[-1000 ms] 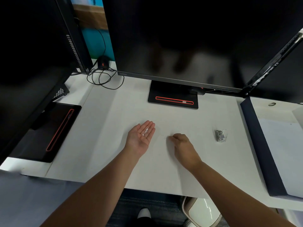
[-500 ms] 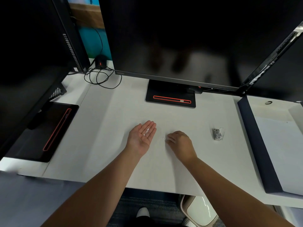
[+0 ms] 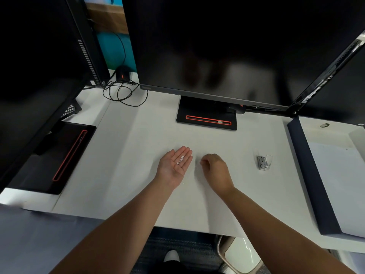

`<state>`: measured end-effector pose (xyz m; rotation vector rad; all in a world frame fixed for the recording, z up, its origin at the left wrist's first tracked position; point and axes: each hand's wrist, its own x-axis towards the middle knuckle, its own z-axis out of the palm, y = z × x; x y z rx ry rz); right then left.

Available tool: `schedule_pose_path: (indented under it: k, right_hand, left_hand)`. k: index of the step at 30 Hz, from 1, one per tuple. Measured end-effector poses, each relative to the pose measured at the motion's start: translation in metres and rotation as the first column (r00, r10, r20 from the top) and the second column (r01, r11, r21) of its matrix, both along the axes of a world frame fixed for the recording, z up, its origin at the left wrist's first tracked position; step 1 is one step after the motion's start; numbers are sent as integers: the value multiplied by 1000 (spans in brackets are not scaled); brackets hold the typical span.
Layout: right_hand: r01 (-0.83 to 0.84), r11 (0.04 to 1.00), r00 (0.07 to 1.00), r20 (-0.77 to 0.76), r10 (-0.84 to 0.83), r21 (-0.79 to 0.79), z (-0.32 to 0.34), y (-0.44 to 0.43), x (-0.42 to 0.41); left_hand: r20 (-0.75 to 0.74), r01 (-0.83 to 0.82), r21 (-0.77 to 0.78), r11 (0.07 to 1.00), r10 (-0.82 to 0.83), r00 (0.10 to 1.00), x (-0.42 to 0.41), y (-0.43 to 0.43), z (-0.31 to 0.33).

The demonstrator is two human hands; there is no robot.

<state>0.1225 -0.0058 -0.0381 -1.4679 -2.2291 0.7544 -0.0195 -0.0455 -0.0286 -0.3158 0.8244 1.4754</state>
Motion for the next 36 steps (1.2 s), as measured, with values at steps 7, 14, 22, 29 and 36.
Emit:
schedule_pose_path:
  k: [7, 14, 22, 29, 36]
  right_hand:
    - [-99, 995, 989, -108, 99, 2, 27, 0, -19]
    - [-104, 994, 994, -37, 104, -16, 27, 7, -17]
    - [-125, 992, 987, -103, 123, -18, 29, 11, -14]
    - [-52, 993, 997, -64, 46, -103, 9, 9, 2]
    - [-140, 983, 989, 40, 145, -119, 1, 4, -4]
  left_hand:
    - [-18, 54, -21, 998, -55, 998, 11, 2, 3]
    - [8, 53, -15, 998, -53, 999, 16, 0, 4]
    - [2, 60, -8, 998, -60, 998, 15, 0, 7]
    - [19, 8, 6, 1000, -8, 1000, -5, -1, 1]
    - [23, 0, 14, 1000, -1, 1000, -7, 2, 0]
